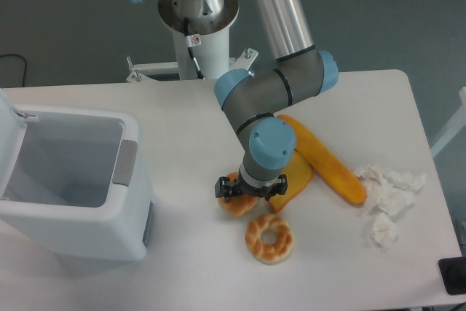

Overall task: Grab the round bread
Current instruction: 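Close the gripper fingers around the round bun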

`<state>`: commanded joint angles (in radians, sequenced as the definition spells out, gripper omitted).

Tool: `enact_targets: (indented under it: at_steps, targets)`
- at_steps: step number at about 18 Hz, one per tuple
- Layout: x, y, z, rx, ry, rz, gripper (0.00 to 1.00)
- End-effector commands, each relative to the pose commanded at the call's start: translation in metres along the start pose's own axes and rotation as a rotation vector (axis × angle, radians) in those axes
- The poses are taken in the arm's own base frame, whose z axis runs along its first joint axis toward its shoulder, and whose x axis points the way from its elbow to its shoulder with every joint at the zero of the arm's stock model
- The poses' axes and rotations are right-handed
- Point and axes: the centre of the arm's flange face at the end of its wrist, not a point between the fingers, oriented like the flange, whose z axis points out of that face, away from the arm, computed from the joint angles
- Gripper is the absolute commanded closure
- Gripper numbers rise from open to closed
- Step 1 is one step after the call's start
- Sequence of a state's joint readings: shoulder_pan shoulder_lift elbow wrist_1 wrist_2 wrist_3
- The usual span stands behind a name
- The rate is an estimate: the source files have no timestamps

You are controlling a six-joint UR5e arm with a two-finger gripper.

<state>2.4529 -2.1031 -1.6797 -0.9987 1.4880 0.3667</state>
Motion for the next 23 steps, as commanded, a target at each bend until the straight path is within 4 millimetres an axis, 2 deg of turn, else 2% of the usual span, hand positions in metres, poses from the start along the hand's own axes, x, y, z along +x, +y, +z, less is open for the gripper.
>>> enact_targets:
  at_steps: [7, 10, 13, 15, 21, 23]
  targets:
    - [-0.0002, 0.0002, 0.0013, 0.0, -0.001, -0.003, 0.01]
    - [-0.0001, 0.0002, 0.0003, 0.001, -0.002, -0.001, 0.16]
    - [0.0009, 0.0001, 0.0004, 0.001, -0.002, 0.003, 0.25]
    - [0.0009, 0.0002, 0.0006, -0.001, -0.002, 0.002, 0.38]
    - [0.0009, -0.0002, -0.001, 0.002, -0.003, 0.006, 0.9]
    - [0.0014, 0.0001, -0.0048, 0.008, -0.005, 0.013, 0.93]
